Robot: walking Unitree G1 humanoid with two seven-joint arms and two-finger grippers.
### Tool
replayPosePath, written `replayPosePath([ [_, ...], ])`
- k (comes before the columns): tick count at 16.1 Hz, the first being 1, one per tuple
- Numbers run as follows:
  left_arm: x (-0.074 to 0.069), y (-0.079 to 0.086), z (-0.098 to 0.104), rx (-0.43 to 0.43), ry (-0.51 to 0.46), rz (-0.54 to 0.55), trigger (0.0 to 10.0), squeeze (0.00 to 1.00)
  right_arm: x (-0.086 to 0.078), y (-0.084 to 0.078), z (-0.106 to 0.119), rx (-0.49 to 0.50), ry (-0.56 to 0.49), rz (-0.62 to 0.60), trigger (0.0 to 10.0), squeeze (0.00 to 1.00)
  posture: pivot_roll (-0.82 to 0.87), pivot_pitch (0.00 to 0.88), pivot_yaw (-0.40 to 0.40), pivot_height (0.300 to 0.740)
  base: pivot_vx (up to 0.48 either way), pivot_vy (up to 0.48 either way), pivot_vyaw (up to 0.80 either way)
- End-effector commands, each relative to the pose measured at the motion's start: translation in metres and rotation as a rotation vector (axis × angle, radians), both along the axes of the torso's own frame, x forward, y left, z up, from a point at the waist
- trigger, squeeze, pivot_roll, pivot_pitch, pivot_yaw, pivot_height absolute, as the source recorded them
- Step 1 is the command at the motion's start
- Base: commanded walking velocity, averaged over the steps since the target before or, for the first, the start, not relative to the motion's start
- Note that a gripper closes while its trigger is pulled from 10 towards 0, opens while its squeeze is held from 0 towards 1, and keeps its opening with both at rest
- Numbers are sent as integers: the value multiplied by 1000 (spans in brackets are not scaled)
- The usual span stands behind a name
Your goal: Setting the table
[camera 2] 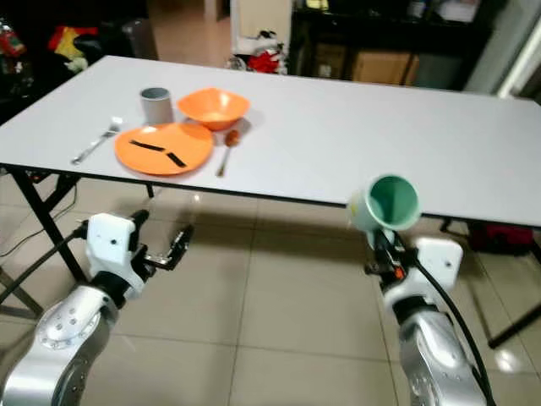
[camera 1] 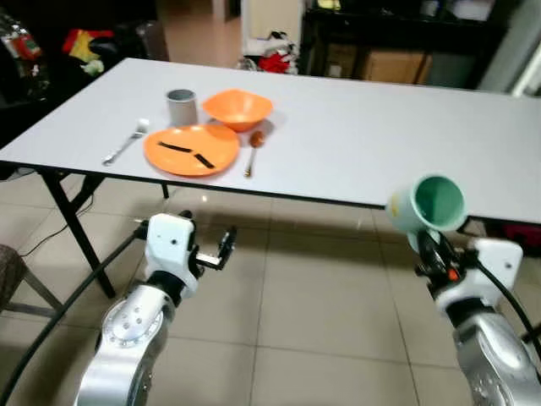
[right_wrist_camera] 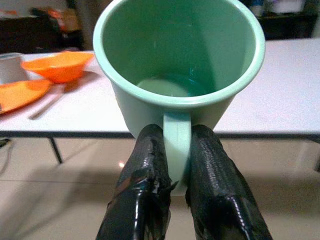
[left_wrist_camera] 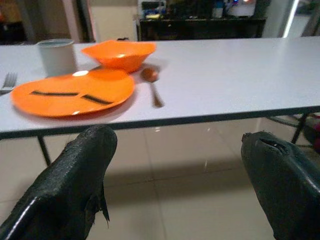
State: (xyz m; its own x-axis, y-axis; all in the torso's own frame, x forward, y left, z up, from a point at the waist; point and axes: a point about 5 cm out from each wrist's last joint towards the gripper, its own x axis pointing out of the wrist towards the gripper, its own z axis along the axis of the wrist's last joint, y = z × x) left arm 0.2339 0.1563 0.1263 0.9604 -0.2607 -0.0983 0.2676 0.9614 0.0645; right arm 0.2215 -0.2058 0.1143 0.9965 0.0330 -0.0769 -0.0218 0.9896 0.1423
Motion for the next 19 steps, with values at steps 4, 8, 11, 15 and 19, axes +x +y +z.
replayPosePath([
  [4,-1,3,-2,1,10,22,10000,0,2,2,6,-11,-13,25,10000,0,-14,0,-55,740,283,0,0],
  [8,0,7,-1,20,4,22,10000,0,2,5,3,2,-8,24,10000,0,8,0,-60,740,282,0,0],
  [11,0,7,0,26,0,25,10000,0,3,8,3,8,-12,35,10000,0,11,0,-61,740,282,0,0],
  [15,-1,8,6,36,-21,12,10000,0,0,10,15,52,-70,31,10000,0,13,0,-55,740,282,0,-197],
  [19,4,6,13,32,-47,1,10000,0,-1,5,17,23,-69,23,10000,0,11,0,-51,740,281,0,-800],
])
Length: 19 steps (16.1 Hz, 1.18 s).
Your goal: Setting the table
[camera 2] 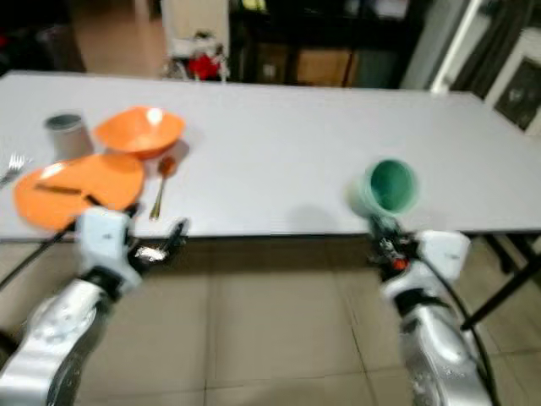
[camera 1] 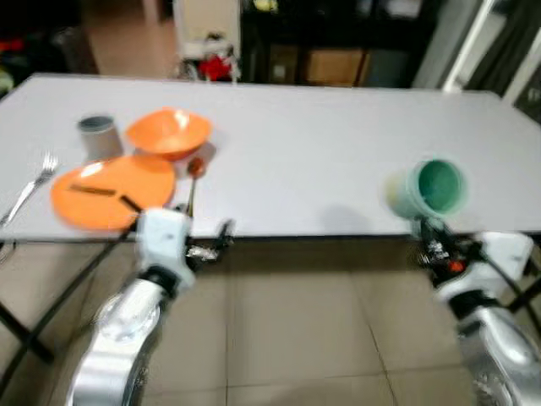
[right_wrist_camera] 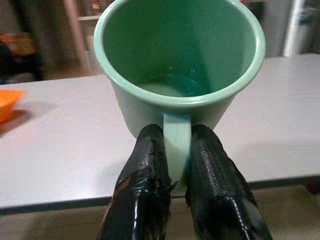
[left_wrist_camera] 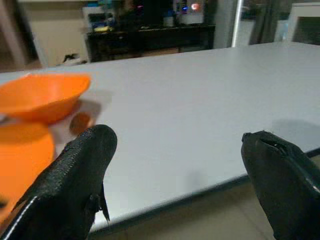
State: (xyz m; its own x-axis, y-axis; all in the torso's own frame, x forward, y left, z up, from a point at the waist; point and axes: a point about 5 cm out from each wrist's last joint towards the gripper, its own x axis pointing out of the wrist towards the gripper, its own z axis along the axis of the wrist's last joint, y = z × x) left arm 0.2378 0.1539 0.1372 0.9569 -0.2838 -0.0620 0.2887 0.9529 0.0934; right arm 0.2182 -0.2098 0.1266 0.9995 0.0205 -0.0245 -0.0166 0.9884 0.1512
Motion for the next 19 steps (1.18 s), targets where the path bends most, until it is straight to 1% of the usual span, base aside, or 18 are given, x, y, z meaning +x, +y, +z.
replayPosePath([
  [1,0,8,3,13,-5,25,10000,0,3,8,5,11,-18,33,10000,0,10,0,-50,740,281,0,0],
  [6,4,2,3,5,-9,9,10000,0,2,4,4,-5,0,24,10000,0,6,0,-49,740,283,0,0],
  [8,9,2,4,6,-14,12,10000,0,2,2,1,-19,23,28,10000,0,1,0,-47,740,285,0,0],
  [19,10,3,4,8,-14,15,10000,0,7,1,3,-33,36,40,10000,0,5,0,-51,740,289,0,0],
])
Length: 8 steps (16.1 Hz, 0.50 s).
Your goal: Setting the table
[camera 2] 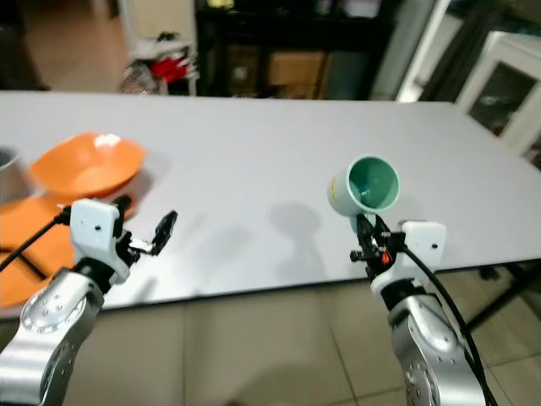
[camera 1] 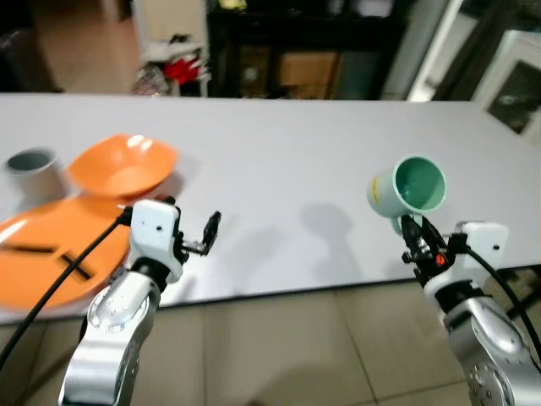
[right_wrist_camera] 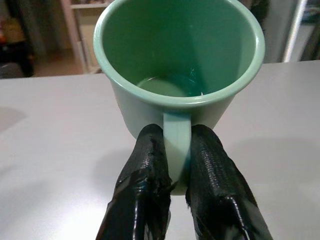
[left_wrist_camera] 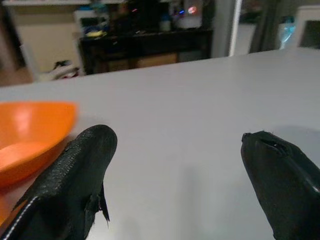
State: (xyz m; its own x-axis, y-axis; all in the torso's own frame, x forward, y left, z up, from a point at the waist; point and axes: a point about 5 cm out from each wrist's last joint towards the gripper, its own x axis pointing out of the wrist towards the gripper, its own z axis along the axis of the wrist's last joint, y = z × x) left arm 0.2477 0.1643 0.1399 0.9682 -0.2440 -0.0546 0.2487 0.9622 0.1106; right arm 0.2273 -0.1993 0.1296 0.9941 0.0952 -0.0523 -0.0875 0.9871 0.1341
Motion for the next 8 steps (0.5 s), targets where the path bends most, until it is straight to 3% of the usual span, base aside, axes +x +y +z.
replayPosePath([
  [1,1,-8,1,-4,-3,-30,10000,0,-2,-10,0,-13,5,-44,10000,0,5,0,-45,740,289,0,0],
  [8,0,-7,1,2,-1,-39,10000,0,-1,-9,1,6,9,-24,10000,0,7,0,-42,740,289,0,0],
])
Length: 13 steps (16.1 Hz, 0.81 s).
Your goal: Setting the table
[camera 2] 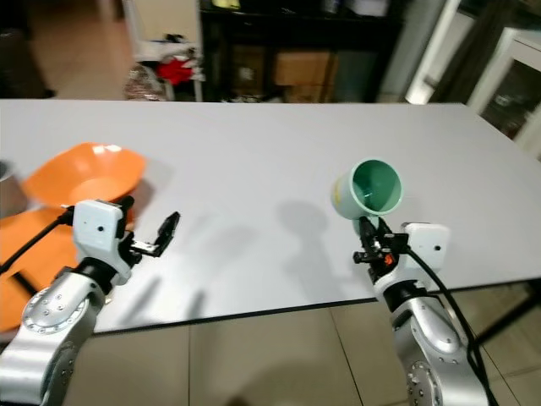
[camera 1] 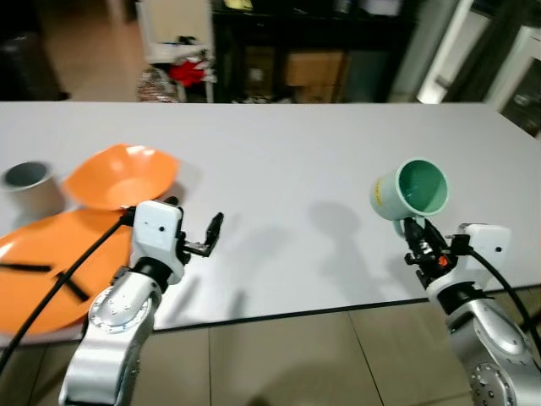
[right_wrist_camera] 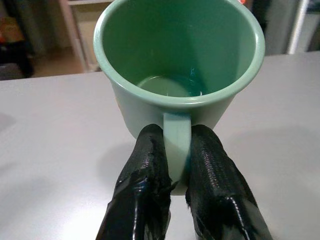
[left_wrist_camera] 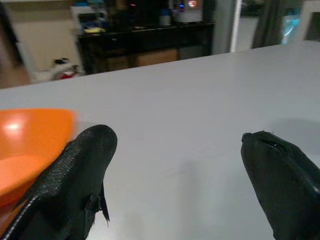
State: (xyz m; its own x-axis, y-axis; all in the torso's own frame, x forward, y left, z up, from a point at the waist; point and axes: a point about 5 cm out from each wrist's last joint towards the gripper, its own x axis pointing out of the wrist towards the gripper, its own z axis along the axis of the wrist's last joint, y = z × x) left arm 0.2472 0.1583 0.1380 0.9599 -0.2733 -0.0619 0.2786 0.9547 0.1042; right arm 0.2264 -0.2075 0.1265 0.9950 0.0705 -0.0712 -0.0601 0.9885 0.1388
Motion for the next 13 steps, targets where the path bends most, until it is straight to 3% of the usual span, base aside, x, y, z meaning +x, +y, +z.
replayPosePath([
  [1,1,-2,3,7,-9,-13,10000,0,1,-2,5,-5,-11,4,10000,0,9,0,-42,740,289,0,0],
  [13,-2,-2,2,8,-4,-23,10000,0,1,-2,3,-23,4,24,10000,0,16,0,-47,740,288,0,0],
])
